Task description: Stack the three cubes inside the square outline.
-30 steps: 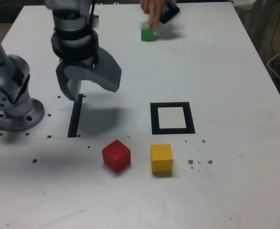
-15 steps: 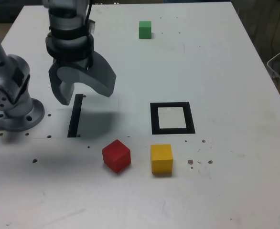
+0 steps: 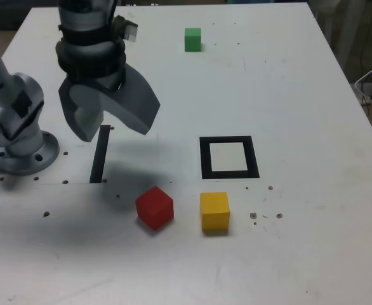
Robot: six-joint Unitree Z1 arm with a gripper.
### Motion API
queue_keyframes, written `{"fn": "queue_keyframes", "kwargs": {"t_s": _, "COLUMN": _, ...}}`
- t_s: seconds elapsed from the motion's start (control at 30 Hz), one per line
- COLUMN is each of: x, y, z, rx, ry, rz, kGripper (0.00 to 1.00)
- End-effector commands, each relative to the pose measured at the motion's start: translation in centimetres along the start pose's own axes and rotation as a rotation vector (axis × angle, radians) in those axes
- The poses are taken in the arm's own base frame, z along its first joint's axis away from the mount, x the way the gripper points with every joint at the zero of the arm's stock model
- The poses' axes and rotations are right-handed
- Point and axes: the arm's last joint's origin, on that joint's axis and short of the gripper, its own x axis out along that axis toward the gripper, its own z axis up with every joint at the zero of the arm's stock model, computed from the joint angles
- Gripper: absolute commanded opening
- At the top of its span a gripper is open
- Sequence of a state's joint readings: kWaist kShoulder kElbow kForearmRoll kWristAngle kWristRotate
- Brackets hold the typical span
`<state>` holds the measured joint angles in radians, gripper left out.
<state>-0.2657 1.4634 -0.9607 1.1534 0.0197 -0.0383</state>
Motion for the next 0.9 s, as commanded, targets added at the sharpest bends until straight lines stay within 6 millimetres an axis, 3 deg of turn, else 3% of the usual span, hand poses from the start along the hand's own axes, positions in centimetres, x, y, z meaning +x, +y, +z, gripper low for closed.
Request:
{"fn": "queue_keyframes", "kwargs": {"t_s": 0.0, "x": -0.5, "y": -0.9, "z": 0.2, "rx": 0.033, "ry": -0.020, "rz": -0.001, "kGripper": 0.96}}
{"fn": "queue_keyframes", "kwargs": {"t_s": 0.37, "x": -1.1, "y": -6.7, "z": 1.4, "rx": 0.226, "ry": 0.002, "rz": -0.033, "kGripper": 0.95}}
{"fn": "queue_keyframes", "kwargs": {"t_s": 0.57, "x": -0.4, "y": -8.3, "z": 1.9, "rx": 0.277, "ry": 0.007, "rz": -0.020, "kGripper": 0.95}}
{"fn": "queue_keyframes", "kwargs": {"t_s": 0.87, "x": 1.1, "y": -10.9, "z": 4.6, "rx": 0.331, "ry": 0.006, "rz": -0.012, "kGripper": 0.95}}
